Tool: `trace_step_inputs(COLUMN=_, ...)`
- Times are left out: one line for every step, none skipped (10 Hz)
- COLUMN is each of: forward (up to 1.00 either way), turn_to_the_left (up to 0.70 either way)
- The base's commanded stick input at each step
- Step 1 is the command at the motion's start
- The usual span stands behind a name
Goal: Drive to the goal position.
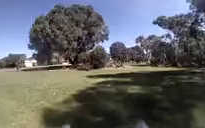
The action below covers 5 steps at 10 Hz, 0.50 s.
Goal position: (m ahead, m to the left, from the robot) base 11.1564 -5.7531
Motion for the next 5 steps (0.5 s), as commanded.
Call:
trace_step_inputs(forward=1.0, turn_to_the_left=0.0)
trace_step_inputs(forward=1.0, turn_to_the_left=0.0)
trace_step_inputs(forward=1.0, turn_to_the_left=0.0)
trace_step_inputs(forward=1.0, turn_to_the_left=0.0)
trace_step_inputs(forward=1.0, turn_to_the_left=0.0)
